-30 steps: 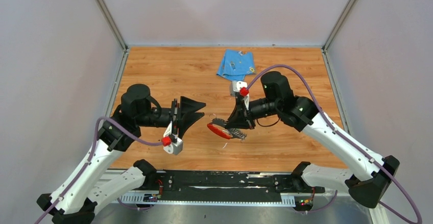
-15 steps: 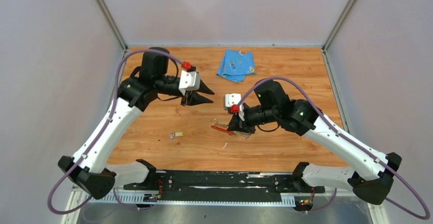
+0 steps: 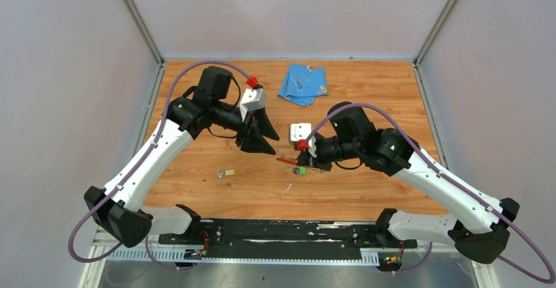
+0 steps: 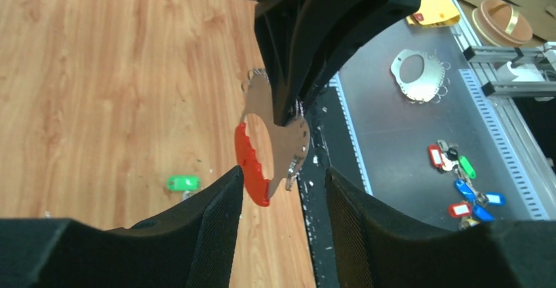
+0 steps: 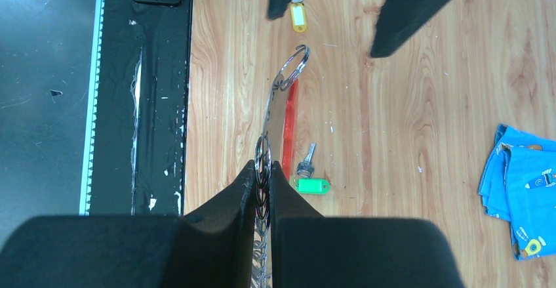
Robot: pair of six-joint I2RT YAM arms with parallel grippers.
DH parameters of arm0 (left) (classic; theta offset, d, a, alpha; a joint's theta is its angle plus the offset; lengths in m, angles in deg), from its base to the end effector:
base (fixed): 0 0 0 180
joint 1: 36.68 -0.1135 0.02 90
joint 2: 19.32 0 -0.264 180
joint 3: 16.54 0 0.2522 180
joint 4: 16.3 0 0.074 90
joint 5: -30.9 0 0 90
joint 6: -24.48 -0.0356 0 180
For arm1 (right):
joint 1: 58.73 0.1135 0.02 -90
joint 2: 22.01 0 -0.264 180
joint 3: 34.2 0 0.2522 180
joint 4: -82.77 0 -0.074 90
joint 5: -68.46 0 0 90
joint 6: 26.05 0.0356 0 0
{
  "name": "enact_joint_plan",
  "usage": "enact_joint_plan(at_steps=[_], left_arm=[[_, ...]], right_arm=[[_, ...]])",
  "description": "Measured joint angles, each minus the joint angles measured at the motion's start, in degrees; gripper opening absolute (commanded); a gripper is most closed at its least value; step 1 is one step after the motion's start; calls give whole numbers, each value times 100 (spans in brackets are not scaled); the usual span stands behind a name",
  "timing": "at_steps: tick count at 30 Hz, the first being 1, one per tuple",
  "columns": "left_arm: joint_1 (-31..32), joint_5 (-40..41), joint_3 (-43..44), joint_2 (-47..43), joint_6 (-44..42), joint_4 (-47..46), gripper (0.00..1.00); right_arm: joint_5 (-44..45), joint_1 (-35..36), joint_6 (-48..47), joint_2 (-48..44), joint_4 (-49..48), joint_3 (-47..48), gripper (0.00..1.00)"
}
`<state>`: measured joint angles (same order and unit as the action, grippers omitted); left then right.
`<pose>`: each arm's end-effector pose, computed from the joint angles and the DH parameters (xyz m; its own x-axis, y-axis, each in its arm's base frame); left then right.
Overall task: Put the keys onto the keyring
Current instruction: Adjust the keyring.
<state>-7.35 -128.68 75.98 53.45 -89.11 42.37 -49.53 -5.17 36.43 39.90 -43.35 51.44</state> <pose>0.1985 -0.1498 0.3966 -0.1792 0.2608 -0.9486 0.9584 -0.1717 -0.2282 0.1159 0.1851 0.3949 0.1750 -0.4498 -0.8758 -0.9816 -0.0111 -0.1905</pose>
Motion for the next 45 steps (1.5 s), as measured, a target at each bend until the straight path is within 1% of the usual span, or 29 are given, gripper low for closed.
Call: enact_joint_plan(at_steps=[6, 9, 13, 17, 27, 31, 35, 37, 41, 45], left_arm=[[529, 658, -39, -4, -280, 490, 48], [581, 1069, -13, -4, -483, 629, 47], [577, 1327, 28, -4, -654, 695, 43], [577, 1438, 83, 4, -767, 721, 42], [656, 1429, 184, 70, -798, 758, 39], [721, 1434, 195, 74, -800, 756, 33], [769, 1469, 195, 74, -863, 758, 25], [793, 1488, 195, 74, -901, 756, 18], [837, 1515, 195, 74, -949, 758, 0], [841, 1528, 195, 74, -940, 767, 0]], right_arm=[[13, 0, -63, 0, 74, 39, 1], [13, 0, -66, 0, 79, 79, 0], [13, 0, -72, 0, 96, 81, 1], [11, 2, -79, 13, 107, 81, 1], [17, 9, -81, 66, 114, 81, 1], [48, 11, -81, 66, 114, 81, 0], [109, 11, -81, 66, 114, 83, 0], [129, 11, -81, 66, 114, 83, 0], [168, 11, -81, 68, 116, 83, 0], [323, 11, -79, 70, 111, 83, 1]])
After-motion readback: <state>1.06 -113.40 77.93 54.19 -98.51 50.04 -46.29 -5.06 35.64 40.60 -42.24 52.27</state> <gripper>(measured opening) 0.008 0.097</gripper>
